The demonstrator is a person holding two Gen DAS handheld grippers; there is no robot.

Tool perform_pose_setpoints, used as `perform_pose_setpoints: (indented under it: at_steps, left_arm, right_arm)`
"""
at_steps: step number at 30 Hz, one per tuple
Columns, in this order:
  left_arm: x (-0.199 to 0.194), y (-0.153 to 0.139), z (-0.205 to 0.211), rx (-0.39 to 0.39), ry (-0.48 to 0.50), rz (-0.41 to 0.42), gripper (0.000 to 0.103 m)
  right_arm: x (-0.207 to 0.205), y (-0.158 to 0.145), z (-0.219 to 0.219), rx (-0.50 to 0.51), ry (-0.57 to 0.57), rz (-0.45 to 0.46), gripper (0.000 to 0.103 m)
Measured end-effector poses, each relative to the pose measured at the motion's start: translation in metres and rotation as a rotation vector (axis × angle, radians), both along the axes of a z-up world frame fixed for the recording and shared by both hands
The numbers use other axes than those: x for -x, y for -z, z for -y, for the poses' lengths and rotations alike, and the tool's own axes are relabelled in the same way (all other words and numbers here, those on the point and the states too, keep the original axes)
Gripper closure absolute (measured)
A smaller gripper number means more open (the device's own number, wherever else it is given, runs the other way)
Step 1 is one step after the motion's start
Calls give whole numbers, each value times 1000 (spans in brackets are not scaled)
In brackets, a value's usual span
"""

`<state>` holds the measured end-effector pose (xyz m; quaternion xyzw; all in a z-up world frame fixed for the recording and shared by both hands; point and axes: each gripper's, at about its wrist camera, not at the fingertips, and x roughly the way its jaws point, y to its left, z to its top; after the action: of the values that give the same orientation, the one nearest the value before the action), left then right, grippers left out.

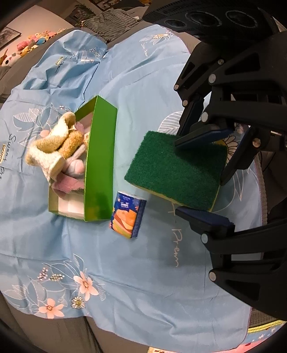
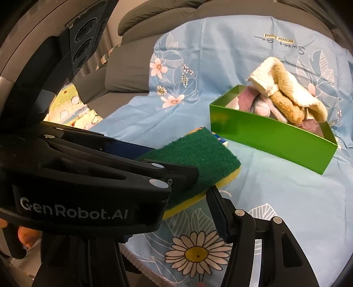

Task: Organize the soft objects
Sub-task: 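Lift the sponge with both grippers over the green box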

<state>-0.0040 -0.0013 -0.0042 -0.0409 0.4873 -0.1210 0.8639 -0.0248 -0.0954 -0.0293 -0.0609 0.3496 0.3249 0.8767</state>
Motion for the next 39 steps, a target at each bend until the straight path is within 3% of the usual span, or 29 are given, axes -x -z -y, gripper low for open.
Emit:
perform_pose_setpoints:
  at_steps: [13, 22, 27, 31, 35, 39]
  left_arm:
    - [-31, -40, 21, -33, 50, 108, 51]
    - [-94, -92, 15, -21, 51, 211, 51]
    - [-134, -111, -1, 26, 17, 209, 51]
    - [-165, -108, -9, 49, 3, 197, 51]
    - [-201, -85, -25, 140, -25, 122, 51]
    - [-229, -59, -39, 240, -54, 45, 50]
  right_arm:
    - [-13, -32, 23, -39, 52, 88, 43]
    - [-71, -83, 26, -55, 81, 183, 43]
    - [-113, -112, 13, -46, 63, 217, 43]
    - [-142, -121, 1, -10, 58, 222, 43]
    - [-180, -114, -9, 33, 63, 162, 43]
    - [-210, -97, -23, 148, 52, 128, 43]
